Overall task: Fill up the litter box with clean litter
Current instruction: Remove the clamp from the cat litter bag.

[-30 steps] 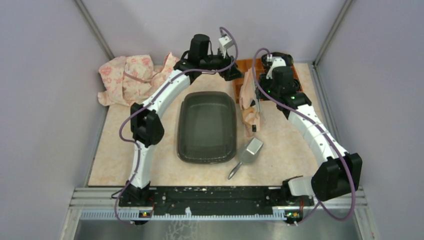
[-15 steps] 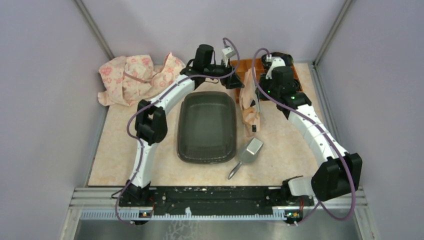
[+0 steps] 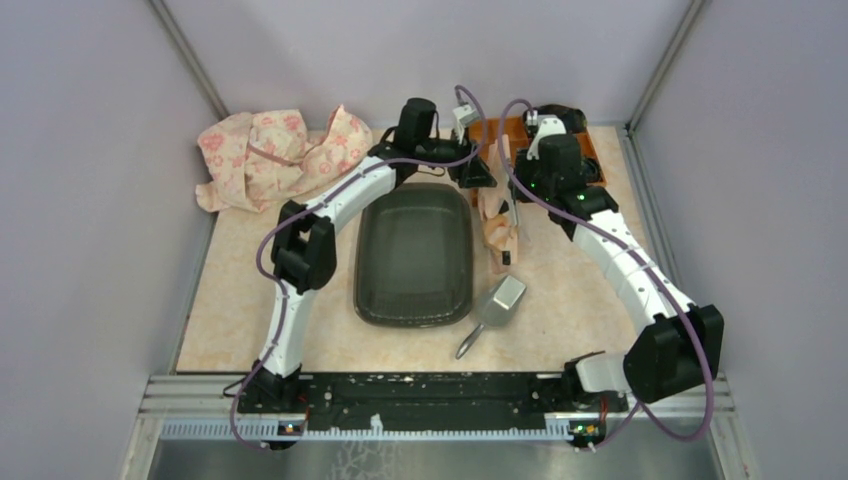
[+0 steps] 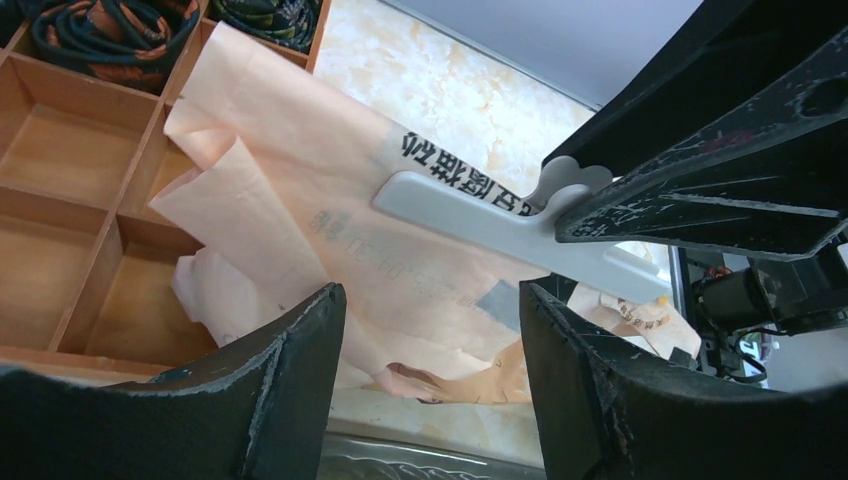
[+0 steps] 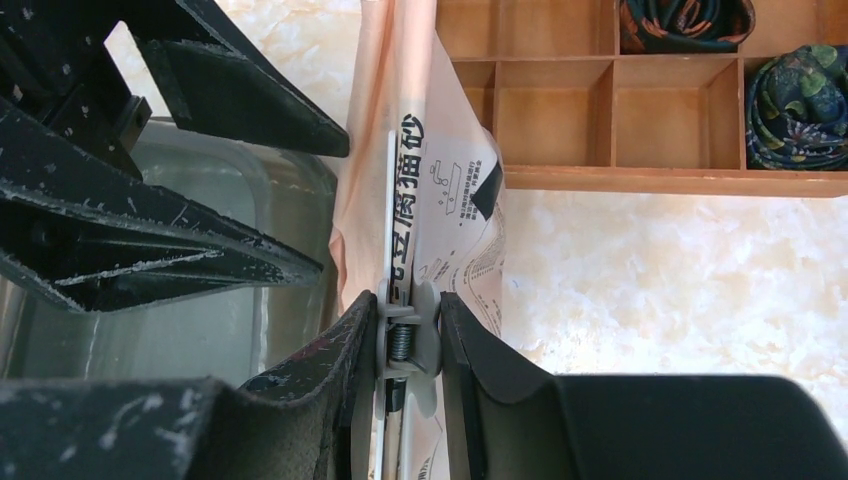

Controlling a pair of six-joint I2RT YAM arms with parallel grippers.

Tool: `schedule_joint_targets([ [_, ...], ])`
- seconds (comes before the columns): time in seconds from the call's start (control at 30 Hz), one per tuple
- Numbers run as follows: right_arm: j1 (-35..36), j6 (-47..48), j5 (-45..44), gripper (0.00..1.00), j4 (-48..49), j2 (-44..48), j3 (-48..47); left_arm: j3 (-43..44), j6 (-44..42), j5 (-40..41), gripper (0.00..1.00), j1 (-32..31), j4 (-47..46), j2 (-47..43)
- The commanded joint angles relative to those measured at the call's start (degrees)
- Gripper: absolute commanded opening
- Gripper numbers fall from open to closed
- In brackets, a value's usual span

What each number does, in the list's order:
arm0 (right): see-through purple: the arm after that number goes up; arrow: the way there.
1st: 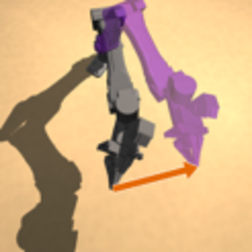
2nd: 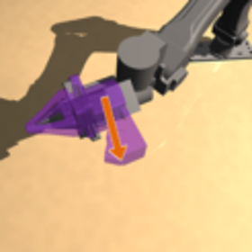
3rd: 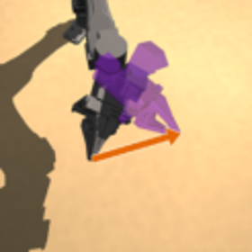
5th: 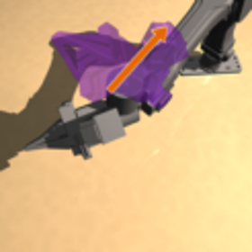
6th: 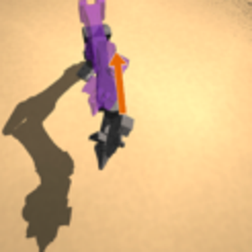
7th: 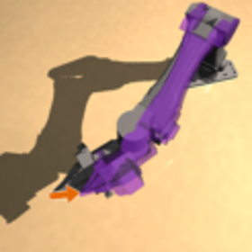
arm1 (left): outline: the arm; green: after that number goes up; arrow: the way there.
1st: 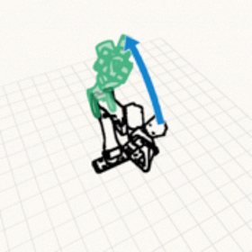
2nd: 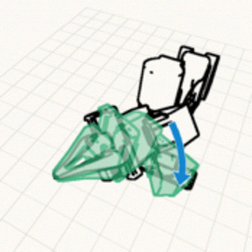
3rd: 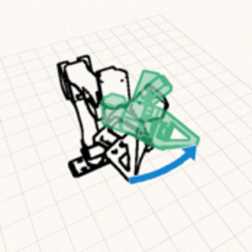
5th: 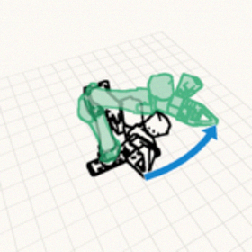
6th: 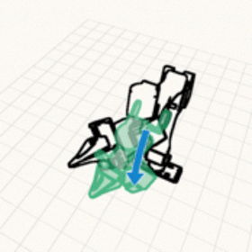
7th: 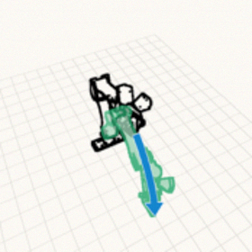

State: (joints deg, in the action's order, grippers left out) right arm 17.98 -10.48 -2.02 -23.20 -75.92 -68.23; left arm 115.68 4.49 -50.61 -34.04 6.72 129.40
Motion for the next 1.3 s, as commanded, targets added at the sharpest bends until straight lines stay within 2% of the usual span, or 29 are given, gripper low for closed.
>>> schedule_joint_targets([
  [0.0,1.0,0.7,-2.4,0.07,-0.5,0.5,-1.1,0.1,0.4,-1.0,0.7,-0.7,-2.0,-2.7],
  [0.1,0.9,0.8,-2.8,0.06,-0.9,0.6,-1.5,-0.1,0.3,-0.9,0.7,-0.7,-1.9,-2.8],
  [0.27,1.2,0.8,-2.6,0.13,-1.1,0.3,-1.5,-0.1,0.3,-0.6,0.7,-0.7,-2.0,-2.8],
  [0.37,1.3,0.6,-3.1,0.24,-1.6,0.2,-1.5,0.0,0.2,-0.6,0.7,-0.7,-2.0,-2.8],
  [0.73,1.8,0.3,-3.7,0.41,-2.3,1.0,-0.9,0.0,0.0,-0.6,0.7,-0.8,-1.9,-2.8],
  [0.97,1.9,0.3,-4.4,0.37,-2.2,1.3,-1.5,-0.1,-0.1,-0.8,0.7,-0.8,-1.6,-2.9],
  [1.27,2.1,0.6,-5.3,0.42,-2.7,2.1,-2.8,0.0,-0.1,-1.0,0.7,-0.8,-1.6,-2.8],
])
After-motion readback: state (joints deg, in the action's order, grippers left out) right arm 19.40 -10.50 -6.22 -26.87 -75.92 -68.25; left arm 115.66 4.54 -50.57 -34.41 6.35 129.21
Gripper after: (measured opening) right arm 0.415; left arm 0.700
